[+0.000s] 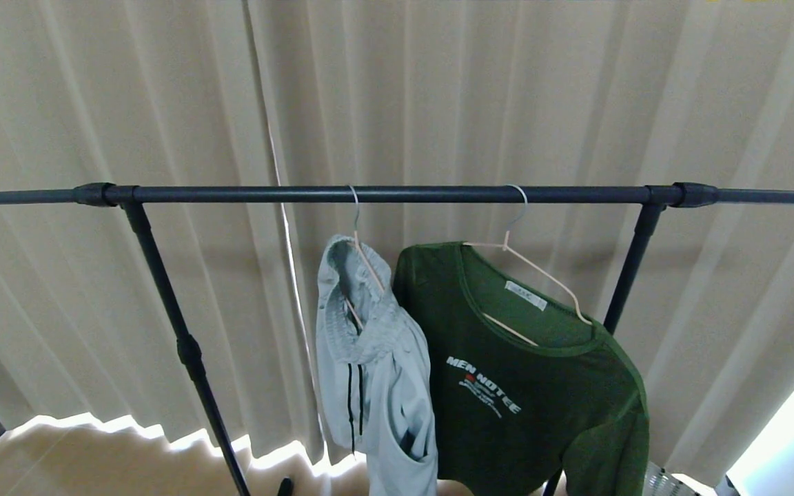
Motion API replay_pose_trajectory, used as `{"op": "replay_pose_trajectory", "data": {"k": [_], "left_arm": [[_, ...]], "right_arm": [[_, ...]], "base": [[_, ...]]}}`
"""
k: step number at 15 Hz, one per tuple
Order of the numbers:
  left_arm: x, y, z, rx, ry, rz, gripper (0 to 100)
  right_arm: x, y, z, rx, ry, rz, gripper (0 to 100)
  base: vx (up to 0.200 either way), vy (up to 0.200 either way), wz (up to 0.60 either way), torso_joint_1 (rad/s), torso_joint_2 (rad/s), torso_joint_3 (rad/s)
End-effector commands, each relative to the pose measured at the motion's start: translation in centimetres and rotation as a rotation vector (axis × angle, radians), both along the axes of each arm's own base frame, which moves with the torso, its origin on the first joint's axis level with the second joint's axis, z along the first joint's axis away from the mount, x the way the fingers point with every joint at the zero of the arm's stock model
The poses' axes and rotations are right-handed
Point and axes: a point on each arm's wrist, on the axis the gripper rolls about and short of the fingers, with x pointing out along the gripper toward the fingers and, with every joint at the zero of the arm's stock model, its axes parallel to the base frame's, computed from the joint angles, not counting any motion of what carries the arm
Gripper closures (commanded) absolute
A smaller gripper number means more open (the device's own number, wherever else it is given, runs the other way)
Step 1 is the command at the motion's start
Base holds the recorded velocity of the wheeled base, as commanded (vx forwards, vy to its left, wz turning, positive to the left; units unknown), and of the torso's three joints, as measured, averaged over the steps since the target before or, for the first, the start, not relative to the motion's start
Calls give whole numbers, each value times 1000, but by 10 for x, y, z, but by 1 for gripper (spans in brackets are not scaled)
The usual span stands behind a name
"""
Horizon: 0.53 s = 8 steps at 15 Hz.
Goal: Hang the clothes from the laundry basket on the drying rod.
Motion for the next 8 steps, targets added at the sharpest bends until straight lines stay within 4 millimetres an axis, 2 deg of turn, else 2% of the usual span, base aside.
{"op": "replay_pose_trajectory", "data": {"k": [1,4,6,8], "left_arm": [[0,-1,-9,-33,-59,-37,0],[1,-1,-9,-38,-78,-40,0],[1,-1,-9,-37,-78,-45,0],[1,-4,-8,-43,-79,-157,0]], "right_arm": [[-35,0,-12,19,-198,-7,0],[-49,2,-20,63,-320,77,0],[-48,2,-25,96,-326,92,0],[-46,3,-27,96,-346,115,0]], "base": [[0,0,0,0,0,0],[0,0,0,0,0,0],[0,0,0,0,0,0],[0,0,0,0,0,0]]}}
